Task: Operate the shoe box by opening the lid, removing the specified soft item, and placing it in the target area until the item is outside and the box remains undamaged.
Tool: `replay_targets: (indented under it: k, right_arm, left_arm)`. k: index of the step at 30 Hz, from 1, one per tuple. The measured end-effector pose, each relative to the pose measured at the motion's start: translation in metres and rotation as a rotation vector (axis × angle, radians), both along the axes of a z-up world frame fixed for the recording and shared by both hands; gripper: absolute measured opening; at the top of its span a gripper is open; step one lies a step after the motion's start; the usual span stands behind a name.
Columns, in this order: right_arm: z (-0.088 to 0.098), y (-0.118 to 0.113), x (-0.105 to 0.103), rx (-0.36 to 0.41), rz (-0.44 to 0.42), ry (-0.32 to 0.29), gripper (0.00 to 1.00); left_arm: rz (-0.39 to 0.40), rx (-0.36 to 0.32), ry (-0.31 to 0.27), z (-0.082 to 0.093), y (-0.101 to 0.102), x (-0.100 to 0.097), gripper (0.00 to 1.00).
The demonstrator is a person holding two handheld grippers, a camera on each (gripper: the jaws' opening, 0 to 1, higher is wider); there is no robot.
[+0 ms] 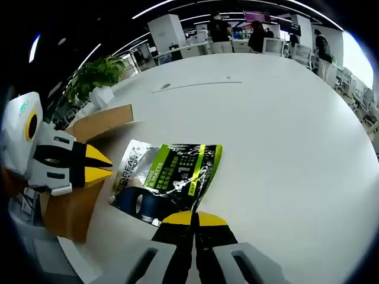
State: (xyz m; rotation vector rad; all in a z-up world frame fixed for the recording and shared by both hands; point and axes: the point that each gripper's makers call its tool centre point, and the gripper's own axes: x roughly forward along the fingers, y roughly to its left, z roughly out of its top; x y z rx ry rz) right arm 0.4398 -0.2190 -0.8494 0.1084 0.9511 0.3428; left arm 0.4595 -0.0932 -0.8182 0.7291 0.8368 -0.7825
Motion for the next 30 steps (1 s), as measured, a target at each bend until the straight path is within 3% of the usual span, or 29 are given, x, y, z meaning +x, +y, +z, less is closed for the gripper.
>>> replay_targets:
  k: [12,17,30]
  right_arm:
    - [-0.001,0.001,-0.002,-0.036,0.019,-0.011,0.01]
    - [0.003,-0.004,-0.003,-0.074,0.031,-0.028,0.12]
    - [0.037,-0.001,-0.010,-0.072,0.062,-0.090,0.30]
  left_arm:
    - [0.079,-0.113,0.044,0.022,0.003,-0.011,0.09]
    - [0.093,-0.135,0.051,0.031,0.008,-0.015,0.10]
    - [0.147,-0.265,0.085,0.063,0.015,-0.027,0.17]
